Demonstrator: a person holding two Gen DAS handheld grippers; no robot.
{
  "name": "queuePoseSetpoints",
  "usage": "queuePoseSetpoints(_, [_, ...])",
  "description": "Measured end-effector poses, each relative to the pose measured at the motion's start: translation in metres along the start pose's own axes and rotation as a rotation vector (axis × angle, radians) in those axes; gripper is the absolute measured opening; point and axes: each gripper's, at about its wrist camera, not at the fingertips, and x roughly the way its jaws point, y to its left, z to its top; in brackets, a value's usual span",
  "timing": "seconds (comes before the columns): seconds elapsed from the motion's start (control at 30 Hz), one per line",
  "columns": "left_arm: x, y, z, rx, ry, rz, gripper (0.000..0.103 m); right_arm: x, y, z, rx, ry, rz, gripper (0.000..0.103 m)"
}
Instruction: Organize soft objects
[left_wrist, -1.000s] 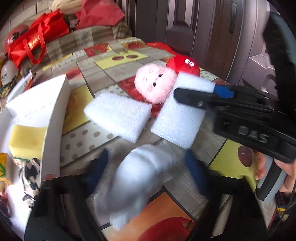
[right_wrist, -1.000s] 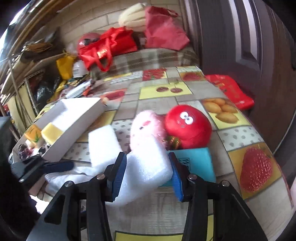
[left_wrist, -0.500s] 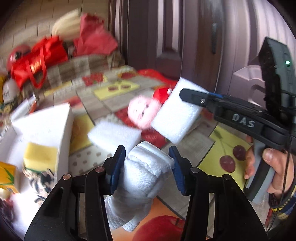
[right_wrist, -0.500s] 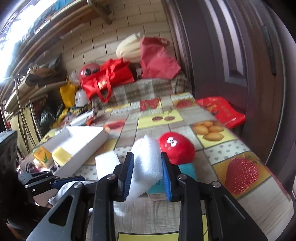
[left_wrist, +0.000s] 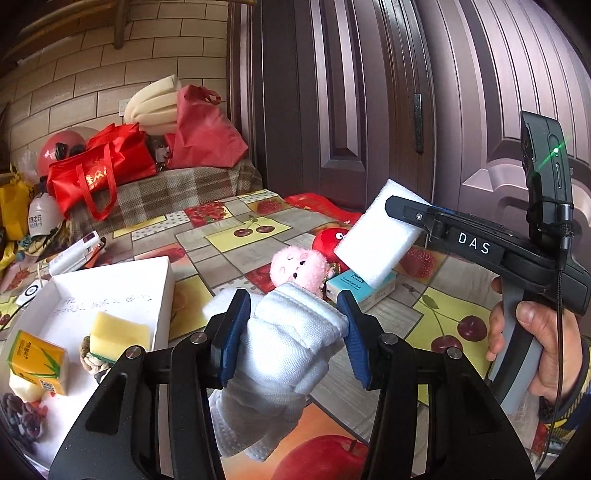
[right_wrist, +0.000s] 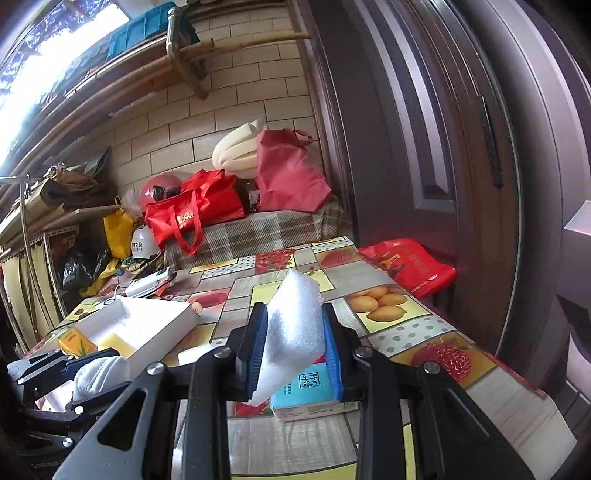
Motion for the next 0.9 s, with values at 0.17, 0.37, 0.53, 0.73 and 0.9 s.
queuePoseSetpoints(0.17, [-0.002, 0.001, -0.001, -0.008, -0.011, 0.014, 0.048, -0.001, 0.0, 0.0, 0.0, -0.004, -0.003, 0.029])
queuePoseSetpoints(0.37, [-0.003, 0.004, -0.002, -0.02, -0.012, 0.019, 0.048, -0.004, 0.004, -0.001, -0.018, -0.011, -0.014, 0.029])
queuePoseSetpoints(0.53, [-0.004, 0.007, -0.002, -0.031, -0.016, 0.025, 0.048, 0.0, 0.006, -0.001, -0.027, 0.006, -0.021, 0.029])
queuePoseSetpoints(0.73, [-0.007, 0.011, -0.003, -0.045, -0.022, 0.031, 0.048, 0.001, 0.003, 0.001, -0.006, 0.024, -0.019, 0.03])
queuePoseSetpoints(0.9, [-0.008, 0.012, -0.003, -0.045, -0.026, 0.025, 0.048, -0.002, -0.016, -0.004, 0.029, 0.197, -0.011, 0.086])
